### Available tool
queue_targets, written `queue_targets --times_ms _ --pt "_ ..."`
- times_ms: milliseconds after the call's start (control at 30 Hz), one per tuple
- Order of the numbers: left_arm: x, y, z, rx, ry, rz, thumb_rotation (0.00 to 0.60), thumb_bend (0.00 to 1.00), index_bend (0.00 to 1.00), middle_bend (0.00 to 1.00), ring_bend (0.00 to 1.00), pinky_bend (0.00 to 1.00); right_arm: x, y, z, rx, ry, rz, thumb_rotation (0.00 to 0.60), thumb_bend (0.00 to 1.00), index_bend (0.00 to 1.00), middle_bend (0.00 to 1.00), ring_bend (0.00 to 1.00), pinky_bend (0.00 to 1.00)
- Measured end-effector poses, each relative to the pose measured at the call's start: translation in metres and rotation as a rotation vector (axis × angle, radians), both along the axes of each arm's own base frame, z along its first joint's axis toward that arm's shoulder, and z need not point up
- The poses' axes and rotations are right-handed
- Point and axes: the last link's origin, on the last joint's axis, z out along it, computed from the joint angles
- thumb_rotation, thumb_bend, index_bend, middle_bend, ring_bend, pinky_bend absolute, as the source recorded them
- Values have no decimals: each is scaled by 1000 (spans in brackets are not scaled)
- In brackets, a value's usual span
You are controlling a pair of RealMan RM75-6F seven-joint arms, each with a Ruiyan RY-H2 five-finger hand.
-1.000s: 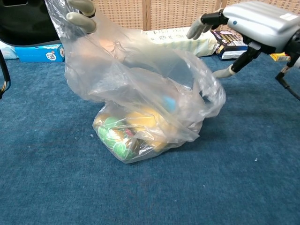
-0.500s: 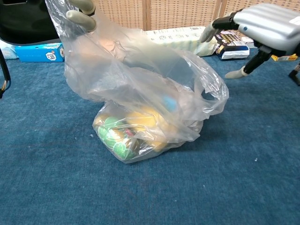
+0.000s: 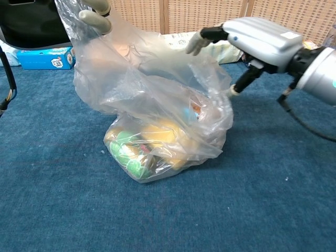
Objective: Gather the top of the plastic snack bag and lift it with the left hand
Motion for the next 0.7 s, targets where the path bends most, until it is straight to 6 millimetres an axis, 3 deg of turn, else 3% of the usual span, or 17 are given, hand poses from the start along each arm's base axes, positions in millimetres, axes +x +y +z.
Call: queue_targets --times_ms 300,700 --pt "1 2 -1 1 -3 2 0 277 547 614 648 618 27 2 -17 37 -117 -49 600 114 240 281 220 160" --pt "1 1 0 2 -9 -4 0 277 547 614 648 618 36 -5 -32 -20 -63 -54 600 137 239 281 219 158"
